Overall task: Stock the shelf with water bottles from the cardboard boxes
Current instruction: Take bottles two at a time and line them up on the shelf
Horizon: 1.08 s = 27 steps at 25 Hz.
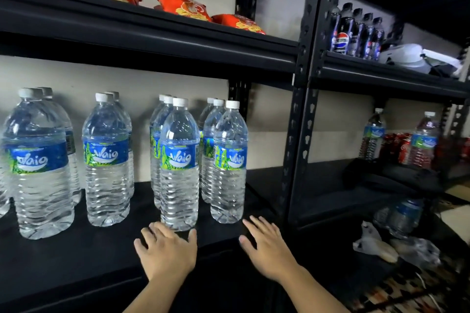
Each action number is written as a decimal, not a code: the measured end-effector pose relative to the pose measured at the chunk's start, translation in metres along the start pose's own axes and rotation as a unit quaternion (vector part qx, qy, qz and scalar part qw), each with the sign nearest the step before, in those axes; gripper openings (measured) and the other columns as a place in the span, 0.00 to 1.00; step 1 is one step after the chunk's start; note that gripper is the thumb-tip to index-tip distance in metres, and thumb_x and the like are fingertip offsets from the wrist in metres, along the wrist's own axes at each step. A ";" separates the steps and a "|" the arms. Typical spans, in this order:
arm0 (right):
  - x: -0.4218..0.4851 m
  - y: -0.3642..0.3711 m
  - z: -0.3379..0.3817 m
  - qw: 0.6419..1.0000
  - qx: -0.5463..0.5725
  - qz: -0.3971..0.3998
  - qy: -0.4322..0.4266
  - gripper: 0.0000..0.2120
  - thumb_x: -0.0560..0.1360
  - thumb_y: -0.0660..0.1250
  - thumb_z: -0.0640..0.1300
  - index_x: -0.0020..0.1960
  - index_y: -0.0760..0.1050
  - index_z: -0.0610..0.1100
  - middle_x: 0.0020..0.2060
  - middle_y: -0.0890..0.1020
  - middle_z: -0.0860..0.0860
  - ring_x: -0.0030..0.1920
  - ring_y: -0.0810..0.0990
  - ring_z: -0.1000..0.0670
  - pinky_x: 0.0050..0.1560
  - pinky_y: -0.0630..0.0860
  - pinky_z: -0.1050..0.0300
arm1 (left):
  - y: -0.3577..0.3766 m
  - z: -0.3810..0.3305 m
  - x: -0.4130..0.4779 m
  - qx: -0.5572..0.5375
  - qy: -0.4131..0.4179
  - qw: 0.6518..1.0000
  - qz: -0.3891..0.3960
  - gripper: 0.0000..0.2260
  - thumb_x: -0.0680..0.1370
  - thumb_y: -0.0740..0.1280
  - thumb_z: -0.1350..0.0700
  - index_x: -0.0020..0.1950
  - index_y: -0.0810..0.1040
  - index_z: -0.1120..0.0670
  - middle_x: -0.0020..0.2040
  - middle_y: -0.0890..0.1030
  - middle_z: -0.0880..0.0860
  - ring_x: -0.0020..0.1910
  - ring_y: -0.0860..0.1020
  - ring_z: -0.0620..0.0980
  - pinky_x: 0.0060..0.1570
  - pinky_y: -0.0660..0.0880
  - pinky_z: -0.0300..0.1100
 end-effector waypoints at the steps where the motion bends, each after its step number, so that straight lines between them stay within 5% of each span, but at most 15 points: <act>1: -0.017 0.001 -0.002 1.000 -0.010 0.006 -0.010 0.37 0.78 0.50 0.69 0.81 0.51 0.52 0.80 0.50 0.57 0.80 0.45 0.54 0.78 0.50 0.52 | 0.001 -0.003 -0.013 0.018 0.014 1.000 0.002 0.41 0.80 0.46 0.33 0.80 0.48 0.65 0.81 0.55 0.58 0.80 0.50 0.57 0.78 0.49 0.54; 3: -0.054 0.001 -0.013 1.000 -0.007 0.013 0.008 0.30 0.80 0.61 0.57 0.79 0.58 0.52 0.79 0.57 0.55 0.78 0.57 0.51 0.73 0.61 0.54 | 0.004 -0.012 -0.044 0.056 0.052 0.997 0.029 0.39 0.80 0.49 0.35 0.81 0.49 0.63 0.81 0.52 0.60 0.80 0.48 0.60 0.77 0.47 0.56; 5: -0.096 0.000 -0.032 0.995 0.014 0.058 0.082 0.25 0.79 0.63 0.56 0.74 0.67 0.52 0.72 0.70 0.53 0.70 0.71 0.49 0.67 0.69 0.53 | 0.011 -0.027 -0.080 0.046 0.101 0.992 0.064 0.37 0.79 0.56 0.37 0.80 0.53 0.60 0.80 0.53 0.63 0.79 0.48 0.62 0.76 0.53 0.57; 7: -0.142 0.000 -0.053 0.986 0.027 0.094 0.137 0.22 0.79 0.63 0.57 0.71 0.70 0.52 0.63 0.77 0.54 0.63 0.75 0.50 0.63 0.74 0.51 | 0.025 -0.047 -0.116 -0.044 0.144 0.980 0.131 0.31 0.78 0.61 0.41 0.76 0.62 0.57 0.75 0.62 0.62 0.76 0.59 0.62 0.71 0.64 0.54; 10: -0.217 -0.008 -0.086 0.975 0.036 0.080 0.206 0.19 0.79 0.64 0.54 0.68 0.73 0.50 0.57 0.81 0.51 0.56 0.78 0.49 0.52 0.75 0.55 | 0.062 -0.080 -0.183 -0.115 0.205 0.918 0.318 0.29 0.78 0.63 0.43 0.75 0.65 0.56 0.73 0.68 0.59 0.70 0.70 0.60 0.67 0.70 0.52; 12: -0.259 -0.009 -0.110 0.963 0.032 0.063 0.259 0.18 0.79 0.65 0.52 0.66 0.74 0.46 0.60 0.80 0.47 0.59 0.78 0.45 0.52 0.74 0.56 | 0.086 -0.095 -0.230 -0.090 0.249 0.889 0.374 0.31 0.78 0.65 0.44 0.77 0.63 0.55 0.74 0.67 0.57 0.70 0.71 0.57 0.66 0.72 0.49; 16: -0.331 0.022 -0.163 0.916 0.065 0.066 0.389 0.22 0.76 0.66 0.56 0.67 0.74 0.48 0.64 0.78 0.47 0.63 0.76 0.45 0.65 0.73 0.50 | 0.128 -0.111 -0.295 -0.047 0.338 0.854 0.393 0.27 0.77 0.63 0.45 0.74 0.67 0.53 0.72 0.71 0.54 0.68 0.72 0.55 0.66 0.72 0.49; 19: -0.371 0.056 -0.198 0.886 0.115 0.083 0.441 0.20 0.78 0.66 0.46 0.69 0.74 0.44 0.61 0.79 0.45 0.61 0.78 0.44 0.58 0.73 0.57 | 0.162 -0.119 -0.323 -0.010 0.403 0.824 0.398 0.24 0.80 0.62 0.47 0.74 0.67 0.53 0.74 0.69 0.52 0.69 0.71 0.54 0.66 0.71 0.48; 27: -0.426 0.164 -0.275 0.775 0.203 0.059 0.595 0.20 0.78 0.64 0.47 0.69 0.72 0.43 0.63 0.78 0.43 0.61 0.78 0.44 0.56 0.75 0.55 | 0.308 -0.104 -0.356 0.046 0.359 0.789 0.496 0.21 0.76 0.70 0.46 0.68 0.72 0.47 0.56 0.79 0.50 0.51 0.79 0.49 0.51 0.78 0.46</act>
Point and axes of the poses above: each hand's wrist, its own x-axis towards the middle knuckle, its own y-axis out of the palm, z = x × y, the point moved 3 cm from there along x, towards the middle knuckle
